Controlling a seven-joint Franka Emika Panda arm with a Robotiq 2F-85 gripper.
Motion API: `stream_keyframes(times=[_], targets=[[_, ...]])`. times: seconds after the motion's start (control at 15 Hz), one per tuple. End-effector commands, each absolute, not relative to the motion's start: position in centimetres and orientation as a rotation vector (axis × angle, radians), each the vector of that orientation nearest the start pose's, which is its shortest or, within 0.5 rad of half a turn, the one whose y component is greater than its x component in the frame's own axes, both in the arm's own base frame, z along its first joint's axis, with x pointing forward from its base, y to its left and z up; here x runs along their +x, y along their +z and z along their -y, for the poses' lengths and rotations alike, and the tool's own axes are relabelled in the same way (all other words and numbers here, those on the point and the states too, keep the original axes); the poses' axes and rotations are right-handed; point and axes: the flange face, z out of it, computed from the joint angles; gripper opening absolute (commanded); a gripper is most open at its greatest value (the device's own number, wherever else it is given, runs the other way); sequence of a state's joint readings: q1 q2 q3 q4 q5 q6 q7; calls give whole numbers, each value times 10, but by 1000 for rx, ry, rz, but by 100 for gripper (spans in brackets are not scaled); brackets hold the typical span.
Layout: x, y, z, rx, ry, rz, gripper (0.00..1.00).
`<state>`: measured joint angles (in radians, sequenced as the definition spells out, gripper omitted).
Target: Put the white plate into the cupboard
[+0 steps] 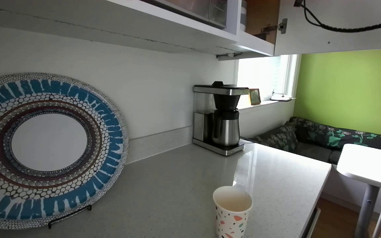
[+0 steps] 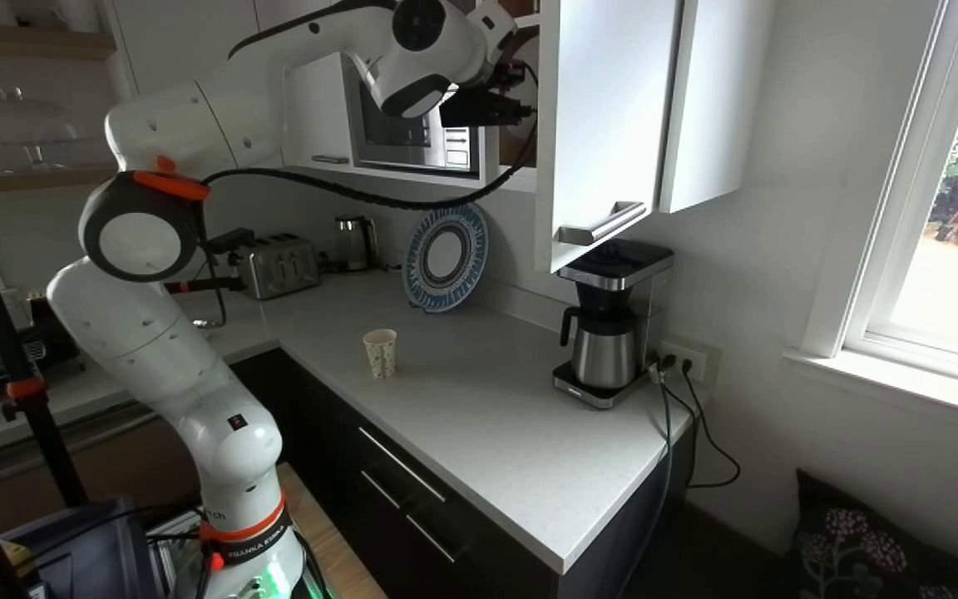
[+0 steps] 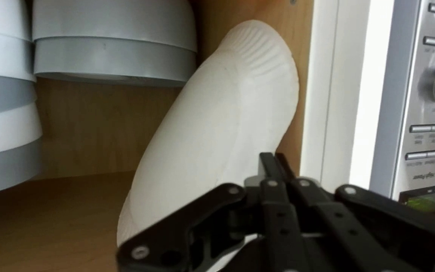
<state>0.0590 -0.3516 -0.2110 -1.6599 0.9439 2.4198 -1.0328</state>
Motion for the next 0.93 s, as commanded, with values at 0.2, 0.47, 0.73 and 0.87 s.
stream_keyframes(times=[0.2, 0.47, 0.73, 0.87], targets=[[457, 844, 106, -2152, -1910, 702, 0], [463, 838, 108, -2169, -1911, 743, 0], [469, 831, 102, -2176, -1897, 768, 0], [473, 828, 96, -2179, -1888, 768, 0]])
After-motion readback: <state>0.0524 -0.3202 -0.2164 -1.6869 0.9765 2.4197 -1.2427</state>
